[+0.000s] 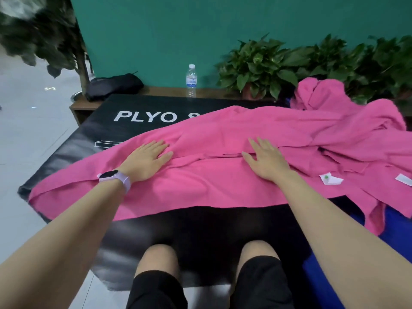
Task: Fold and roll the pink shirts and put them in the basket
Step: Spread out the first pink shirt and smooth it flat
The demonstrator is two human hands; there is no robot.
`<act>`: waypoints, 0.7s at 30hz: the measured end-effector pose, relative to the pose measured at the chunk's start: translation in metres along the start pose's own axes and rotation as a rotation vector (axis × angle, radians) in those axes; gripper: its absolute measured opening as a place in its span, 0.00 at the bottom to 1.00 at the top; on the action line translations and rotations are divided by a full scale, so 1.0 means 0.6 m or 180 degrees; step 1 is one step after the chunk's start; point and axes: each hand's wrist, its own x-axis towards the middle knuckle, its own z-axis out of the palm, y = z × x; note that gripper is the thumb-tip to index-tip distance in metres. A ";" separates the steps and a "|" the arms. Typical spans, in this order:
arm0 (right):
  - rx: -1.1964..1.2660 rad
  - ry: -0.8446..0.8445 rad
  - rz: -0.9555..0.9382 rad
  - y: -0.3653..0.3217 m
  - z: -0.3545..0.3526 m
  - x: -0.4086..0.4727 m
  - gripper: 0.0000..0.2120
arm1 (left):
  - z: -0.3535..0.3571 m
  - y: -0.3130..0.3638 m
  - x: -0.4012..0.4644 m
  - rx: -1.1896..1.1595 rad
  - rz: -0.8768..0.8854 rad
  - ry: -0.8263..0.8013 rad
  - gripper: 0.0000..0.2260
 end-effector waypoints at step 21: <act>0.1689 0.0295 -0.0984 -0.006 -0.017 -0.122 0.15 | 0.058 0.204 0.037 0.0001 0.0732 -0.0017 0.31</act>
